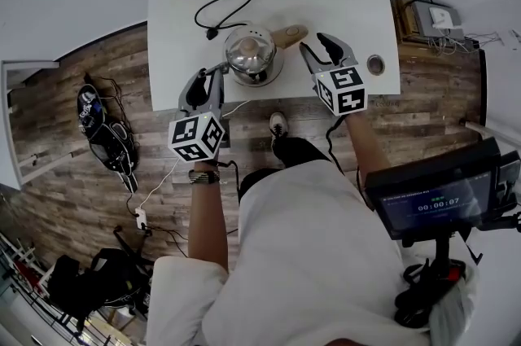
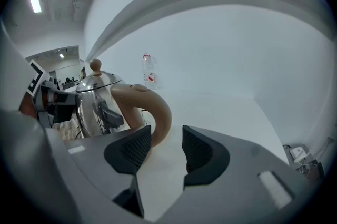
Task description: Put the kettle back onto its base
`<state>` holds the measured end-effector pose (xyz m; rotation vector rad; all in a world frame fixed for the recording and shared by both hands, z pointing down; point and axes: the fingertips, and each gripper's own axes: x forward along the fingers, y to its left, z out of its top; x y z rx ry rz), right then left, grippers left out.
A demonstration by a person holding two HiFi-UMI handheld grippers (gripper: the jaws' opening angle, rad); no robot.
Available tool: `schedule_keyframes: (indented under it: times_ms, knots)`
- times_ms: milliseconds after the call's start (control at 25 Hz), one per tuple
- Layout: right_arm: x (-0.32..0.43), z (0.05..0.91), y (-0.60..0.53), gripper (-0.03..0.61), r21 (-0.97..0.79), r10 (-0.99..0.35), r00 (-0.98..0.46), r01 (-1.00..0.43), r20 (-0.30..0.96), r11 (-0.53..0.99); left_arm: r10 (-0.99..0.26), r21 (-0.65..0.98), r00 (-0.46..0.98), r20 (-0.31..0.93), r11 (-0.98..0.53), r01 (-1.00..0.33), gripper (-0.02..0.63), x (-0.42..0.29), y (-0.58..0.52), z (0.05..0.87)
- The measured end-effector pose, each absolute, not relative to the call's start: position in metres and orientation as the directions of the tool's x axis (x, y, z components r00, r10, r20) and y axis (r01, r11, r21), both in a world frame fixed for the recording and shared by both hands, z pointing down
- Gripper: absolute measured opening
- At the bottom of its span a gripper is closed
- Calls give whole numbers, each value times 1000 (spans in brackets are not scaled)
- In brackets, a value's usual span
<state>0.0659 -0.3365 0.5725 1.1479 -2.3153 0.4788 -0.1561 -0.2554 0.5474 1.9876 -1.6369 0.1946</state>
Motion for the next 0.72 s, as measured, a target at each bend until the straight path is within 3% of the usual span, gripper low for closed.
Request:
schedule_keyframes:
  times_ms: [320, 480, 720]
  knots:
    - [60, 542, -270, 179, -71, -673, -496, -830, 549, 553, -870, 313, 255, 422, -124, -942, 130, -170, -191, 530]
    - [63, 522, -240, 112, -67, -699, -486, -842, 525, 535, -876, 311, 268, 402, -144, -939, 129, -170, -165, 521]
    - [70, 485, -179, 38, -65, -752, -459, -869, 472, 490, -882, 284, 315, 351, -220, -933, 66, -160, -111, 497]
